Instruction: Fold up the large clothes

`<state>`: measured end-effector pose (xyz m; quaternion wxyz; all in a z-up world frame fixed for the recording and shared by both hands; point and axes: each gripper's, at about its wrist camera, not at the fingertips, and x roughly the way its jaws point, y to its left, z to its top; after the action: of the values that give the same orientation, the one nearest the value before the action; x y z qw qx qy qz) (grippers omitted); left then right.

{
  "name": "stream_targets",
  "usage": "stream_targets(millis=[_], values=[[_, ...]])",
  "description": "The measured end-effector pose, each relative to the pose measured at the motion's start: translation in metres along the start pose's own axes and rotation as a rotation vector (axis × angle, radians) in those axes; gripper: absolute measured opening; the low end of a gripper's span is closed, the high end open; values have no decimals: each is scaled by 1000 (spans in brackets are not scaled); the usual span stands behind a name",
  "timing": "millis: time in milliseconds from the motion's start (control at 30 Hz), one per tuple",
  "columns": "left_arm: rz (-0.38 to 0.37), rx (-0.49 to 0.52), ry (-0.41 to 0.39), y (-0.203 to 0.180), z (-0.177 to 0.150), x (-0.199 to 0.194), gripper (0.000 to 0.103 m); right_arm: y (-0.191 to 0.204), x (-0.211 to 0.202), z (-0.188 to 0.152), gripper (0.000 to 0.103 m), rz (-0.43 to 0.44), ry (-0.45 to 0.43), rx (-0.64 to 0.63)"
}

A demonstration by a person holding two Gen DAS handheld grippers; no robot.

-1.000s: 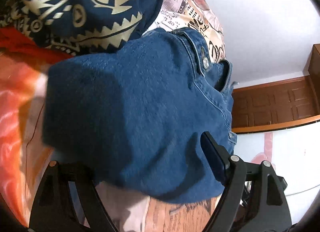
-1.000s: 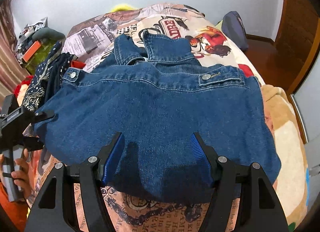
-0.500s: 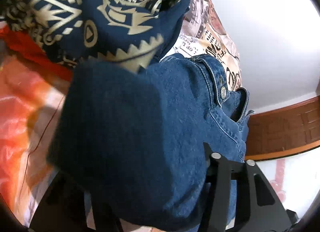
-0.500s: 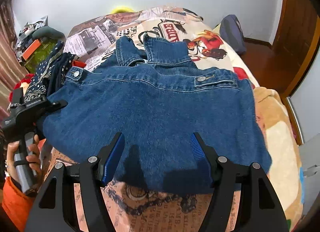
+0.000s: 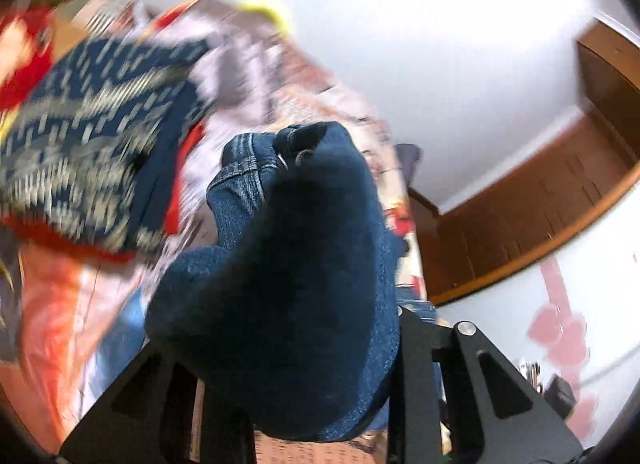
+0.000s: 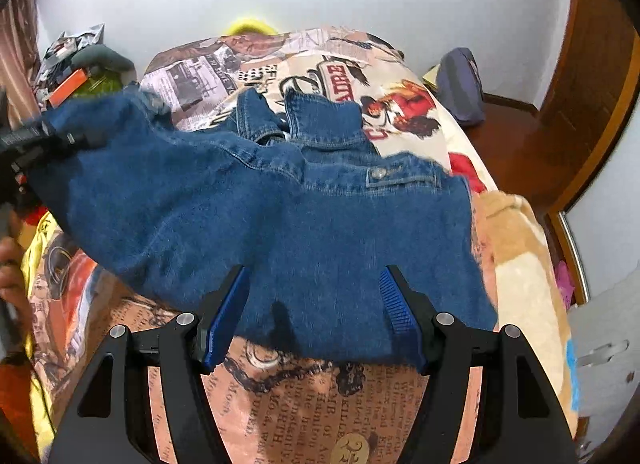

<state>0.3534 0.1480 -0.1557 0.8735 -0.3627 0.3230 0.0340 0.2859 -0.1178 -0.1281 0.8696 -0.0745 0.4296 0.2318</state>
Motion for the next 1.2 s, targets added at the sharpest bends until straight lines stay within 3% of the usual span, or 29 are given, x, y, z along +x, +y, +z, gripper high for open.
stream_targets(millis=[133,267,367,500,533,633,833,1067,1167,1200], values=[[-38,40,-114,-11,22,-49,25,17,2,20,64,5,12,-39],[16,97,-191,-8,38,-79,25,50,14,37,65,79,4,-76],[96,121,-208,2,42,-82,25,82,34,44,66,127,47,-96],[148,84,-185,34,42,-75,25,124,70,37,66,221,128,-133],[162,72,-171,43,41,-69,25,132,82,33,66,175,170,-133],[185,61,-138,55,29,-64,25,145,110,20,66,161,236,-145],[182,96,-146,42,24,-60,25,119,109,24,66,214,282,-97],[113,143,-131,-4,18,-47,25,48,55,14,66,33,177,-55],[70,189,-111,-39,13,-33,25,25,52,-4,67,-56,192,-65],[61,218,-103,-53,10,-27,25,18,55,-9,67,-45,200,-64]])
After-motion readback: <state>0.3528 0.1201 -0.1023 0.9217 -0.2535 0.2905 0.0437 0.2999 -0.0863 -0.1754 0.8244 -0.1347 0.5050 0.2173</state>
